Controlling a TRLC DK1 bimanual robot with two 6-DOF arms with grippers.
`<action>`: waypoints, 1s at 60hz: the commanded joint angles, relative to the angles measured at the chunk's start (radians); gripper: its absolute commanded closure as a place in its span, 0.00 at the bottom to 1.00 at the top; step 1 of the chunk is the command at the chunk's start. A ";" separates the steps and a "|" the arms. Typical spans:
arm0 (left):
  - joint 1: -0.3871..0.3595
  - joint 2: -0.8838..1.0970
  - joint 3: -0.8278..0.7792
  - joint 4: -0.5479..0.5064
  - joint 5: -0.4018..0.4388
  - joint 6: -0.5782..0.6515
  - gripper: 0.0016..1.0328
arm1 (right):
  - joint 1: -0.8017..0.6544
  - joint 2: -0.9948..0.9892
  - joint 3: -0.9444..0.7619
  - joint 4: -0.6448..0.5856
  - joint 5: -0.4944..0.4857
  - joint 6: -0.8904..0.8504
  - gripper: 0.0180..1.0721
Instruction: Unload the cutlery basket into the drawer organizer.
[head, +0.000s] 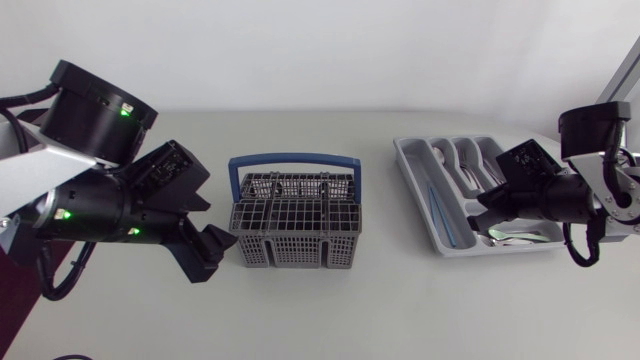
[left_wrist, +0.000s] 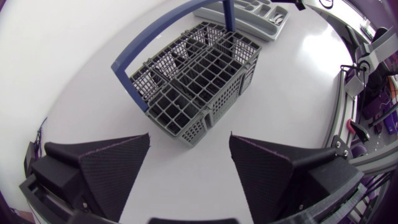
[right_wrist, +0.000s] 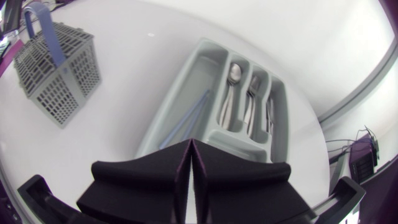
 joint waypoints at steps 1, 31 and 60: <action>0.018 -0.019 -0.031 -0.016 -0.002 0.028 0.05 | 0.079 -0.045 -0.029 -0.041 -0.015 0.064 0.95; 0.109 0.042 -0.067 0.021 0.087 0.061 0.05 | 0.542 -0.015 0.005 -0.037 -0.061 0.248 0.95; 0.158 0.136 -0.063 0.053 0.156 0.095 0.05 | 0.640 0.107 0.035 0.004 -0.100 0.270 0.95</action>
